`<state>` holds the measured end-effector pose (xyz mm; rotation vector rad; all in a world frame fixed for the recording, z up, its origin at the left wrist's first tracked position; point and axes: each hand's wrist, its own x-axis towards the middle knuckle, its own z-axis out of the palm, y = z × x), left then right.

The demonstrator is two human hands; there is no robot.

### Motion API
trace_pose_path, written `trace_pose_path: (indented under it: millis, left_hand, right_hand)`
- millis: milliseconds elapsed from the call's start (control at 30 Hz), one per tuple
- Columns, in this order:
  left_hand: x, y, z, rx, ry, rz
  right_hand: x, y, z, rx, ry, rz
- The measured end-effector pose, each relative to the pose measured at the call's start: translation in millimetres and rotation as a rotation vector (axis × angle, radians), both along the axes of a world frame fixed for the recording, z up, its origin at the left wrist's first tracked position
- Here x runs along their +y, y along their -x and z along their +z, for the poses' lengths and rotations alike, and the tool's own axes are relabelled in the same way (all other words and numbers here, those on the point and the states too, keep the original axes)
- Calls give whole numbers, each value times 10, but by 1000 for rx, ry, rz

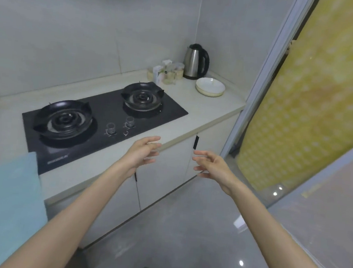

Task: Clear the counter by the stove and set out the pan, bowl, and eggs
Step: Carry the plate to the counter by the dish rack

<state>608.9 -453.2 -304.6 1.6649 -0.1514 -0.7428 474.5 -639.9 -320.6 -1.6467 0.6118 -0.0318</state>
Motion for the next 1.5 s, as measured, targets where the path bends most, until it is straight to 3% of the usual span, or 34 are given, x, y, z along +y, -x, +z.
trace_pose_path:
  millis: [400, 800, 1167, 1333, 1500]
  left_hand:
    - [-1794, -1632, -254, 1, 63, -14]
    - [-3570, -3269, -584, 306, 46, 4]
    - [-4697, -3952, -1139, 490, 26, 209]
    - [-5104, -4052, -1334, 590, 113, 381]
    - [-5388, -4122, -1413, 577, 243, 417]
  right_hand:
    - [-1741, -1515, -136, 8, -35, -109]
    - [-3586, -3035, -257, 103, -132, -261]
    - [-5141, -4172, -892, 251, -240, -204]
    - [-5581, -4562, -1194, 330, -385, -192]
    - [-5790, -4780, -1279, 271, -555, -143]
